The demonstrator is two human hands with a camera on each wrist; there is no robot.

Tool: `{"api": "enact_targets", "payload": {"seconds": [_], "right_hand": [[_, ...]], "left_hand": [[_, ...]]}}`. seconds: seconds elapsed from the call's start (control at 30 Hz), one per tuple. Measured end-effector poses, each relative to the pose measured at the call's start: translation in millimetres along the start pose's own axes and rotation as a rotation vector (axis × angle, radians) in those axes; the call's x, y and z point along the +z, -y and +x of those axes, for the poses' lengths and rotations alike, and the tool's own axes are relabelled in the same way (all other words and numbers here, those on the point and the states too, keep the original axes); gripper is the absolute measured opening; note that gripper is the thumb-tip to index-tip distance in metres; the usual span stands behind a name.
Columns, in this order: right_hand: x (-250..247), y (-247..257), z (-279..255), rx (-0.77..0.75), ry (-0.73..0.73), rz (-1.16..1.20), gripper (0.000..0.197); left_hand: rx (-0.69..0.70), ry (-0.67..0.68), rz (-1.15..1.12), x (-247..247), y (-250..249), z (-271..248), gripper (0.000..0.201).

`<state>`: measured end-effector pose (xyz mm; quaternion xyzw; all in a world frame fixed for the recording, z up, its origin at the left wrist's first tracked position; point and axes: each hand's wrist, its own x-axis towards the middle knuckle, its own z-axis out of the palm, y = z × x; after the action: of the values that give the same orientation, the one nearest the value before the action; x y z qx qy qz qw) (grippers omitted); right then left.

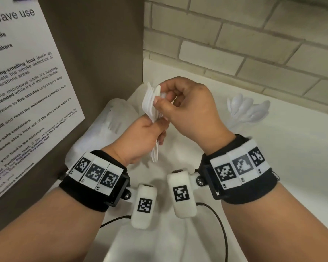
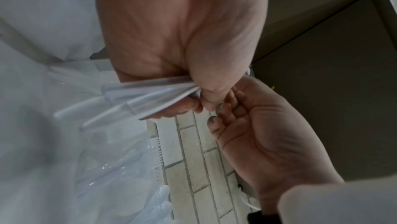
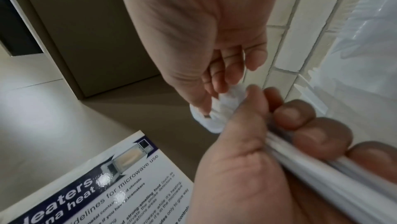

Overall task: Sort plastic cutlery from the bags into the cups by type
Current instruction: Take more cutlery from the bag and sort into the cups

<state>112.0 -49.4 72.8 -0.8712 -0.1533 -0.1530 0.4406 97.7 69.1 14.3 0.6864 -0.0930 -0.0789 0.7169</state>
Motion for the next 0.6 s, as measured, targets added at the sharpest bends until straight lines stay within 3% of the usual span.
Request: {"api": "enact_targets", "payload": {"seconds": [0.1,0.23,0.33,0.5,0.6], "right_hand": [[5,1,1,0.041,-0.015,-0.04,0.007],[5,1,1,0.095,0.01,0.013,0.006],[2,-1,4,0.121,-0.038,0.096,0.013],[3,-1,3,0.117,-0.06,0.128,0.016],[-11,0,10,0.085,-0.131,0.149,0.014]], "left_hand": [[-0.001,0.008,0.12,-1,2,-1,0.027],[0.028,0.047,0.076,-2,6,-3,0.02],[-0.008,0.049,-0.086,-4,15,-2,0.037],[-0.061,0.039,-0.381,-4,17,1,0.036],[-0.11,-0.057,-0.485,-8,17,4,0.033]]}}
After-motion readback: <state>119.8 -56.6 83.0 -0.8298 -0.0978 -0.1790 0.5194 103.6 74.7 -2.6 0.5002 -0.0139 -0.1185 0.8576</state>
